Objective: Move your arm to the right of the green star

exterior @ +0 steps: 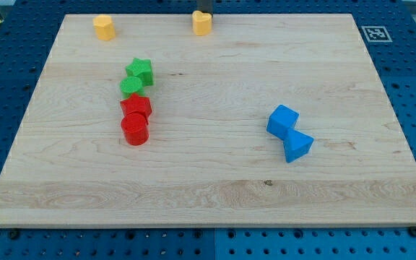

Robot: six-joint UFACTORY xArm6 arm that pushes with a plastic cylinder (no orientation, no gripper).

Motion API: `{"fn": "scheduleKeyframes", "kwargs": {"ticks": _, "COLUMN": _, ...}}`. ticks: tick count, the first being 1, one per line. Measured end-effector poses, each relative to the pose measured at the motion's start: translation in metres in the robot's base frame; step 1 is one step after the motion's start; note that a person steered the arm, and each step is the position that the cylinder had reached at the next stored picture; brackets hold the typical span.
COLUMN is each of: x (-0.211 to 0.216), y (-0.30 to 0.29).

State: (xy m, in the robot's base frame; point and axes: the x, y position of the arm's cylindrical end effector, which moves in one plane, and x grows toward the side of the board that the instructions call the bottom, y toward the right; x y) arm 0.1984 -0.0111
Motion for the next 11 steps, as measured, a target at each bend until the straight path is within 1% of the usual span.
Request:
{"fn": "scheduleKeyframes", "kwargs": {"ticks": 1, "x": 0.010, "y": 0.000}}
{"fn": "scheduleKeyframes", "kwargs": {"ticks": 2, "x": 0.005, "y": 0.008}}
{"fn": "scheduleKeyframes", "kwargs": {"ticks": 3, "x": 0.019, "y": 0.030}}
{"fn": "scheduleKeyframes", "kwargs": {"ticks": 4, "x": 0.045, "y": 0.059}}
{"fn": "scheduleKeyframes", "kwargs": {"ticks": 5, "x": 0.085, "y": 0.082}}
{"fn": "scheduleKeyframes", "kwargs": {"ticks": 6, "x": 0.109, "y": 0.085}}
{"fn": "scheduleKeyframes", "kwargs": {"ticks": 8, "x": 0.113, "y": 0.085}}
{"fn": "scheduleKeyframes", "kwargs": {"ticks": 9, "x": 0.127, "y": 0.072}}
{"fn": "scheduleKeyframes", "kwargs": {"ticks": 10, "x": 0.132, "y": 0.040}}
{"fn": "scheduleKeyframes", "kwargs": {"ticks": 11, "x": 0.133, "y": 0.028}}
